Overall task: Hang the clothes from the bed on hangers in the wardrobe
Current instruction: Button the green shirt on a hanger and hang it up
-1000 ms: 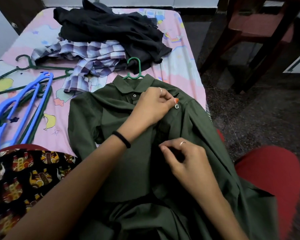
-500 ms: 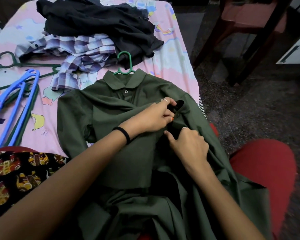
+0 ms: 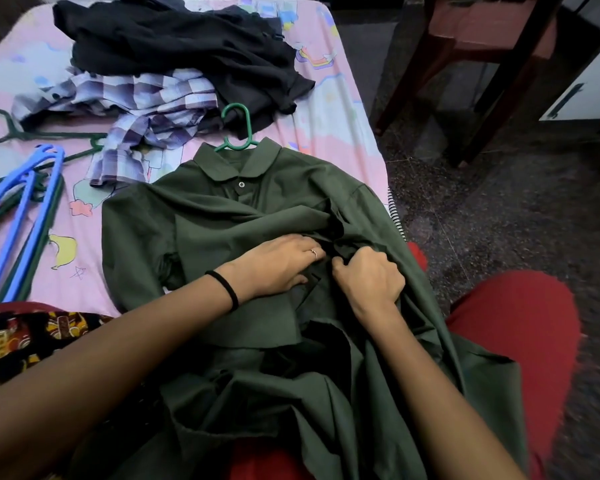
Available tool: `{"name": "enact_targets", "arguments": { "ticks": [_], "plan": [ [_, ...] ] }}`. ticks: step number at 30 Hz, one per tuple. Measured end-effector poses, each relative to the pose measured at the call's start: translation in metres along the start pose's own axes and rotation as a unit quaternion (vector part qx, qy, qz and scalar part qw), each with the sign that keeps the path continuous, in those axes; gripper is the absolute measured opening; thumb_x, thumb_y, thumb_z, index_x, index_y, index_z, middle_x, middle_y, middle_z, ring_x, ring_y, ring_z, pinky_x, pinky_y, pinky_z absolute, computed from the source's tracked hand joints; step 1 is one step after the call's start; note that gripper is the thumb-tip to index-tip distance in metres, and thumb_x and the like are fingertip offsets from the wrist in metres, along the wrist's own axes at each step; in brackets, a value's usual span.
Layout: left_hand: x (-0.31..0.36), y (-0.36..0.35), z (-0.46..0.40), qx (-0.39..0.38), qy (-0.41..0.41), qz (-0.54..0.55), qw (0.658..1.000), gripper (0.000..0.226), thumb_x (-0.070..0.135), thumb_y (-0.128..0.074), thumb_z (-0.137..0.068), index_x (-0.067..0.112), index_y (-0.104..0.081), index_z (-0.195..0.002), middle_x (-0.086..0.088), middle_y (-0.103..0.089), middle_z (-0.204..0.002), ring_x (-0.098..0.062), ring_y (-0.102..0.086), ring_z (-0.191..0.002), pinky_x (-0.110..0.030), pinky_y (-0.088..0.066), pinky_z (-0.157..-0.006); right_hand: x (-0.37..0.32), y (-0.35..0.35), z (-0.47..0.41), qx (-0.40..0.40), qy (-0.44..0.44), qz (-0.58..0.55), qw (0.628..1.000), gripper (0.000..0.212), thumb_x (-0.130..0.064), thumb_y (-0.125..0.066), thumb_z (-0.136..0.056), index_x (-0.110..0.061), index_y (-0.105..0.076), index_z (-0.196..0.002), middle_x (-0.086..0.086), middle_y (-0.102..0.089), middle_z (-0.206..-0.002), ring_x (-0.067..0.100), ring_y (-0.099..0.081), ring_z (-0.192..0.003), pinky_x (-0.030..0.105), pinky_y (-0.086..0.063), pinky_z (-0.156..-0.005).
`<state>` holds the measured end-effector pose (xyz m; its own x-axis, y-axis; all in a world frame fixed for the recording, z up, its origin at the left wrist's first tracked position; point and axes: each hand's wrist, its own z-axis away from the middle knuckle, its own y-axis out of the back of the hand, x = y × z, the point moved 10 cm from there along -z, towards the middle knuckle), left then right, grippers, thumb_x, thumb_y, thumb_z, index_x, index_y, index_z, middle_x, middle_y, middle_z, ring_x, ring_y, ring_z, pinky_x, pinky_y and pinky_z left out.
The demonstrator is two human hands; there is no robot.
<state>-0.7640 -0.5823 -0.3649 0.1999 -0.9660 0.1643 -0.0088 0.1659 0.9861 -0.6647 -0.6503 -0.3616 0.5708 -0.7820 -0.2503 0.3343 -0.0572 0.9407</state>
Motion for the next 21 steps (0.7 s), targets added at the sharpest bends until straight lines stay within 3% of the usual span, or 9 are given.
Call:
{"name": "enact_targets", "arguments": {
  "ticks": [4, 9, 11, 14, 17, 21],
  "plan": [
    [-0.005, 0.006, 0.000, 0.034, 0.003, 0.004, 0.999, 0.032, 0.021, -0.070, -0.083, 0.005, -0.064, -0.109, -0.011, -0.059, -0.114, -0.029, -0.057, -0.108, -0.037, -0.045, -0.097, 0.004, -0.002, 0.000, -0.019, -0.018, -0.012, 1.000, 0.042, -0.039, -0.051, -0.088, -0.006, -0.063, -0.112, 0.015, -0.063, -0.120, 0.037, -0.059, -0.111, 0.036, -0.046, -0.084],
    [-0.012, 0.019, 0.002, 0.081, 0.027, -0.033, 0.996, 0.010, 0.019, -0.061, -0.090, 0.009, -0.062, -0.090, -0.003, -0.049, -0.098, -0.023, -0.048, -0.094, -0.043, -0.048, -0.076, 0.016, -0.004, -0.003, -0.040, -0.039, -0.066, 0.996, 0.042, -0.040, -0.044, -0.089, -0.008, -0.063, -0.110, 0.016, -0.063, -0.118, 0.037, -0.058, -0.109, 0.037, -0.044, -0.084],
    [-0.017, 0.019, 0.005, 0.082, 0.042, -0.055, 0.994, 0.003, 0.007, -0.063, -0.084, 0.009, -0.060, -0.085, -0.002, -0.046, -0.096, -0.023, -0.046, -0.091, -0.042, -0.049, -0.070, 0.014, -0.005, -0.002, -0.064, -0.026, -0.095, 0.993, 0.042, -0.042, -0.039, -0.086, -0.013, -0.065, -0.100, 0.015, -0.067, -0.108, 0.035, -0.061, -0.102, 0.035, -0.045, -0.083],
    [-0.019, 0.020, 0.007, 0.093, 0.049, -0.087, 0.991, 0.016, -0.002, -0.070, -0.071, 0.009, -0.062, -0.079, -0.003, -0.047, -0.092, -0.024, -0.047, -0.087, -0.039, -0.049, -0.061, 0.007, -0.013, 0.003, -0.123, 0.015, -0.169, 0.978, 0.044, -0.047, -0.033, -0.074, -0.013, -0.062, -0.074, 0.012, -0.071, -0.088, 0.034, -0.066, -0.083, 0.040, -0.053, -0.081],
    [-0.014, 0.031, 0.010, 0.099, 0.055, -0.147, 0.983, 0.011, 0.014, -0.077, -0.069, 0.017, -0.068, -0.075, -0.001, -0.052, -0.086, -0.022, -0.050, -0.080, -0.033, -0.038, -0.056, 0.005, -0.002, 0.012, -0.130, 0.051, -0.225, 0.964, 0.040, -0.043, -0.042, -0.073, -0.008, -0.057, -0.061, 0.005, -0.069, -0.066, 0.031, -0.066, -0.070, 0.038, -0.055, -0.073],
    [-0.009, 0.042, 0.014, 0.129, 0.059, -0.132, 0.981, 0.020, 0.037, -0.073, -0.078, 0.017, -0.068, -0.076, -0.003, -0.055, -0.087, -0.023, -0.053, -0.080, -0.034, -0.040, -0.060, 0.014, 0.013, 0.016, -0.090, 0.046, -0.289, 0.952, 0.032, -0.028, -0.057, -0.077, -0.004, -0.054, -0.055, 0.006, -0.066, -0.056, 0.012, -0.060, -0.053, 0.020, -0.046, -0.059]
  ]
}}
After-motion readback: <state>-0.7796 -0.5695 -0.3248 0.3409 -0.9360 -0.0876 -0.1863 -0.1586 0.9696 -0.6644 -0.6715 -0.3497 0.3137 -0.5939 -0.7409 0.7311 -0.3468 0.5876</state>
